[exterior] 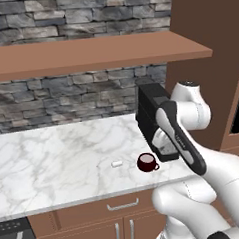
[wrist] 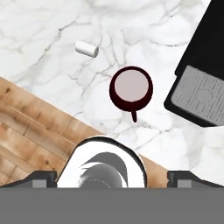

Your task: Pick the mug from the counter and place it inside the microwave. Then close the microwave.

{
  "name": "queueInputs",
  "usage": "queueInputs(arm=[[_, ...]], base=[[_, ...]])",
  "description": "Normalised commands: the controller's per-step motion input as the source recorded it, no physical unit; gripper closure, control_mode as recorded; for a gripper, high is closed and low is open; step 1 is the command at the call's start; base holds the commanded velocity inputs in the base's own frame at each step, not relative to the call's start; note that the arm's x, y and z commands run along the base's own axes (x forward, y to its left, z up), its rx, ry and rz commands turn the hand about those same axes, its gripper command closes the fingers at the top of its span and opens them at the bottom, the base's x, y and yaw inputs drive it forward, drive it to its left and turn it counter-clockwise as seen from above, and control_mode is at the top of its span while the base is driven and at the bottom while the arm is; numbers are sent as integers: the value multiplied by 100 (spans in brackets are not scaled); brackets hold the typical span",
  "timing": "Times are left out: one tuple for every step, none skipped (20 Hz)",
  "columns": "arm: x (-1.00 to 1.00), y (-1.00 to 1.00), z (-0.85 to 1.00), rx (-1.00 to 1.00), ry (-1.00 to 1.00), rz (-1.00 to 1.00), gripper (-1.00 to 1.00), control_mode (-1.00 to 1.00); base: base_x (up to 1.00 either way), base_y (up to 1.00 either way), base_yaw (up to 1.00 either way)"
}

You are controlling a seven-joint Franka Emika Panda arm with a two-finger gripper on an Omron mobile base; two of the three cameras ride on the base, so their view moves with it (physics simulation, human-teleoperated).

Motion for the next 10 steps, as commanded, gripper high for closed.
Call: queueInputs(arm=[[0, 0, -50, 0, 0, 0, -100, -100], [0, 0, -49, 0, 0, 0, -100, -100], [0, 0, -48, 0, 0, 0, -100, -100], [0, 0, -44, 0, 0, 0, -100, -100], [0, 0, -43, 0, 0, 0, -100, -100], [0, 0, -39, 0, 0, 0, -100, -100], [0, 0, -36, 0, 0, 0, -100, -100], [0, 0, -31, 0, 0, 0, -100, -100], [0, 0, -27, 0, -1, 0, -100, -100], [0, 0, -22, -1, -2, 0, -100, -100]], base=[[0, 0, 0], [0, 0, 0], [0, 0, 0], [0, 0, 0], [0, 0, 0], [0, 0, 0], [0, 0, 0], [0, 0, 0], [0, 0, 0], [0, 0, 0]])
